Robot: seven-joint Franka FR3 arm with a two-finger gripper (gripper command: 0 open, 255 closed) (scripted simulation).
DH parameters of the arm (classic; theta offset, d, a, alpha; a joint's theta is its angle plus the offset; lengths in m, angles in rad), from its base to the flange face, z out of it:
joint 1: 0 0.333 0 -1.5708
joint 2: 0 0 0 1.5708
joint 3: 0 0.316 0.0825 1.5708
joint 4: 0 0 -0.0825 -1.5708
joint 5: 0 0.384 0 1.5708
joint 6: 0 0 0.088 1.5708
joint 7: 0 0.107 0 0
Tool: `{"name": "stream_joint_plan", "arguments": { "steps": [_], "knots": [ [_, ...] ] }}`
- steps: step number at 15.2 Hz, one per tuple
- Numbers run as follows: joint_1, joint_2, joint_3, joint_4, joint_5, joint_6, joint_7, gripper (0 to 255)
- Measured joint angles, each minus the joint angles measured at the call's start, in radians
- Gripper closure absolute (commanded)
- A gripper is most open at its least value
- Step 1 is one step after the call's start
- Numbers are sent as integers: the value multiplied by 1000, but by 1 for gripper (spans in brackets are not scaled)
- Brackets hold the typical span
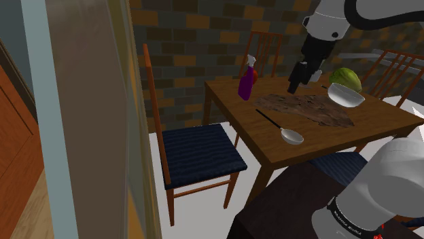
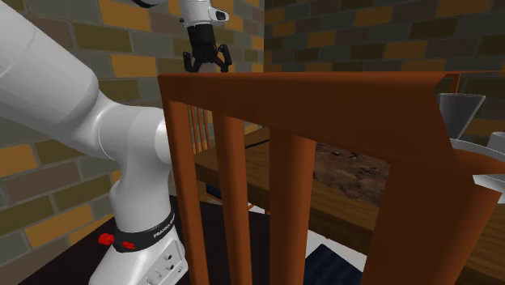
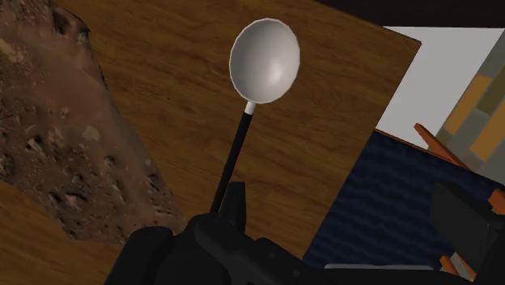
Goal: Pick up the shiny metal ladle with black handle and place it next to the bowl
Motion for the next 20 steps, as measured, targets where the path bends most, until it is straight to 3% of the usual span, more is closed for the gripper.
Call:
{"name": "stream_joint_plan", "arguments": {
  "steps": [3,8,20],
  "knots": [
    [-11,11,-15,-29,2,42,9,0],
    [-56,73,-87,-120,7,206,28,0],
    [-116,386,-266,-245,91,661,23,0]
  ]
}}
